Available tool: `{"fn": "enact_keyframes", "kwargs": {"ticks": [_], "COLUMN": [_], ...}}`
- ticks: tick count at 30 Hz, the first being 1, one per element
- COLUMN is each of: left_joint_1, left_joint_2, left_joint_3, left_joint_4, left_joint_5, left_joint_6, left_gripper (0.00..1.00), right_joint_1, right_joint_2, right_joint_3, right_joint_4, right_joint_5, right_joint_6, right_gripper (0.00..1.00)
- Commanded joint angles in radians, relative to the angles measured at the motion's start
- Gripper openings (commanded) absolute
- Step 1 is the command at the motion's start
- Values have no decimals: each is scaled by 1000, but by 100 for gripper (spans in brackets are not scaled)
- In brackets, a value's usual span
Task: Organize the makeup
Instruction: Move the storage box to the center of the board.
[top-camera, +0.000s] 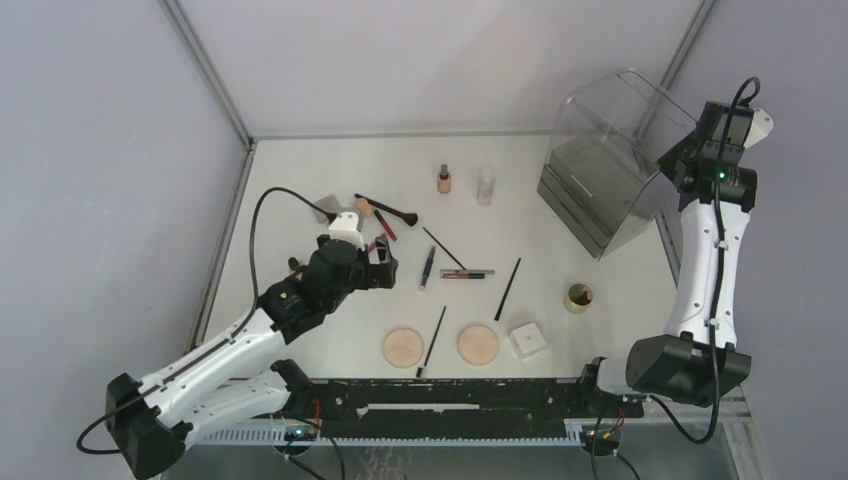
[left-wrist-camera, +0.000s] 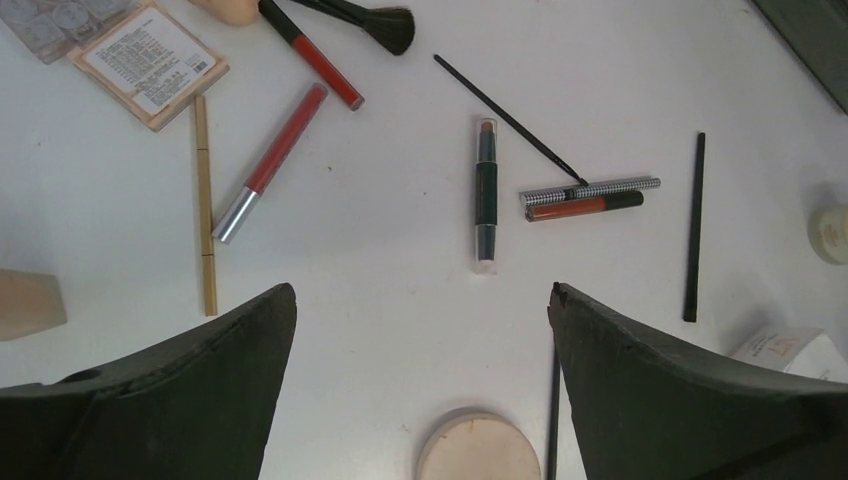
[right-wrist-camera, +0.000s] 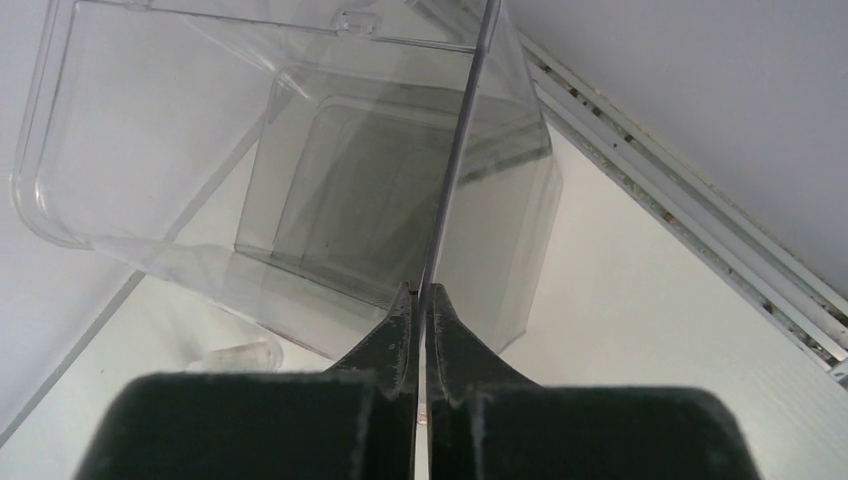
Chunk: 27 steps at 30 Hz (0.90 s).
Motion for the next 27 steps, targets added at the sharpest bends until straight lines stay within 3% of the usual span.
{"fn": "enact_keyframes", "kwargs": {"ticks": [1, 14, 20, 27], "left_joint_1": [3, 3, 3, -3], "left_joint_2": [82, 502, 624, 727], "left_joint_3": [52, 445, 566, 642], "left_joint_4": [73, 144, 154, 164], "left_joint_5": [67, 329, 437, 506], "left_joint_6": [21, -3, -23, -43], "left_gripper": [100, 100, 99, 96], "right_joint_1": [6, 90, 53, 34], "right_joint_2": [-51, -86, -118, -158], "right_joint_3": [-1, 27, 40, -15], "right_joint_4": [14, -97, -164, -188], "right_joint_5": [-185, -292, -347, -137], "right_joint_6": [-9, -4, -90, -145], "right_gripper": [0, 0, 0, 0]}}
